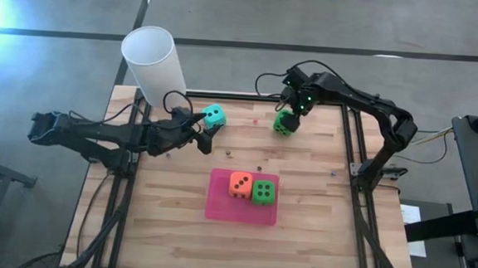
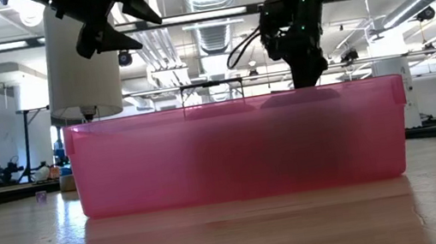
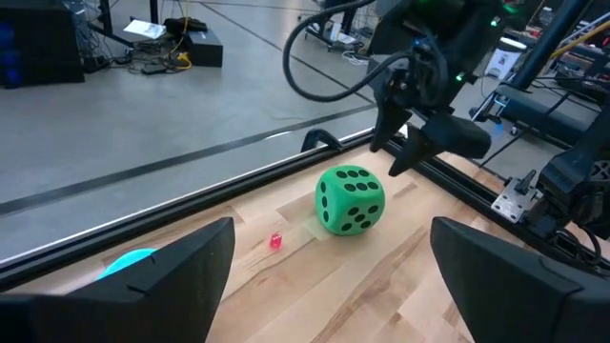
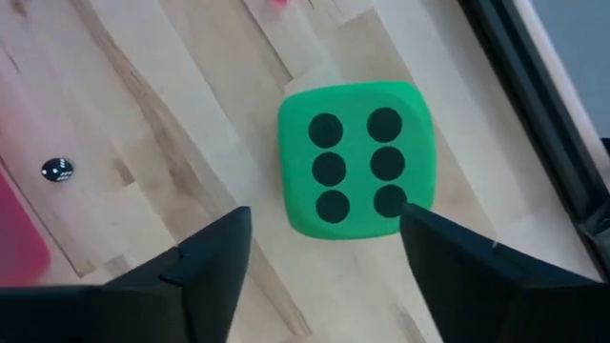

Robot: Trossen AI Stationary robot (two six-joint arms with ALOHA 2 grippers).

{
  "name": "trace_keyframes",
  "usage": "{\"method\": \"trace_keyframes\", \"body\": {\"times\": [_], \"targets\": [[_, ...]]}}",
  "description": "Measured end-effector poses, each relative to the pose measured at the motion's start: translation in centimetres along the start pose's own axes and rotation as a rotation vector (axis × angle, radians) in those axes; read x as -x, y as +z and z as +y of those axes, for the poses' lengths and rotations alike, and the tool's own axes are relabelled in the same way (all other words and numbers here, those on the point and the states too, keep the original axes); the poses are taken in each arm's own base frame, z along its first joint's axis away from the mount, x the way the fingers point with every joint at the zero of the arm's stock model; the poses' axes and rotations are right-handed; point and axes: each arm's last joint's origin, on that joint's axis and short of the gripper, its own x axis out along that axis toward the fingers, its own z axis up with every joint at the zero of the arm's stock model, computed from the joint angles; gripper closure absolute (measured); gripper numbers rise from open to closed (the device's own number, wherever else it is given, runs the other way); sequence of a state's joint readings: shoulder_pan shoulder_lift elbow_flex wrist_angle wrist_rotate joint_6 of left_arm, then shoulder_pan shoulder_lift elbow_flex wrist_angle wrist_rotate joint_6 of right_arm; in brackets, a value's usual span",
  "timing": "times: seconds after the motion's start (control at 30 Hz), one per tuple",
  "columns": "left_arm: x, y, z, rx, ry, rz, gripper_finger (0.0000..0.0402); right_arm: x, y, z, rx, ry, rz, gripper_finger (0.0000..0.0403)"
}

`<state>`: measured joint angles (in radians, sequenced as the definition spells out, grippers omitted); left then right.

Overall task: Pick & Place Dice
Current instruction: Put the large green dice into the pink bin

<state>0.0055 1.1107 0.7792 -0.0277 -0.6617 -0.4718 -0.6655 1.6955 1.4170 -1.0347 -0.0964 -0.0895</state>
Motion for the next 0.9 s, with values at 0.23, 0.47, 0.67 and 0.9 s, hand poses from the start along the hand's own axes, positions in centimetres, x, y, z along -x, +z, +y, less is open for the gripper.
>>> {"method": "trace_keyframes", "body": {"times": [0.23, 0.47, 0.67, 0.9], "targets": [[0.0, 0.0, 0.0, 0.000, 0.000, 0.000, 0.0047, -0.9, 0.1, -1.0, 0.007, 0.026, 0.021, 0.0059], [0.0, 0.0, 0.0, -0.001, 0.000, 0.001, 0.0041, -2.1, 0.6, -2.0, 0.036, 0.034, 0.020, 0.0019], [0.0, 0.0, 0.0, -0.001, 0.000, 0.001, 0.0040, -3.6, 1.0, -2.3, 0.058, 0.039, 0.039, 0.0018], [0.0, 0.0, 0.0, -0.002, 0.000, 0.002, 0.0048, -3.9, 1.1, -2.4, 0.060, 0.036, 0.035, 0.0018]]}}
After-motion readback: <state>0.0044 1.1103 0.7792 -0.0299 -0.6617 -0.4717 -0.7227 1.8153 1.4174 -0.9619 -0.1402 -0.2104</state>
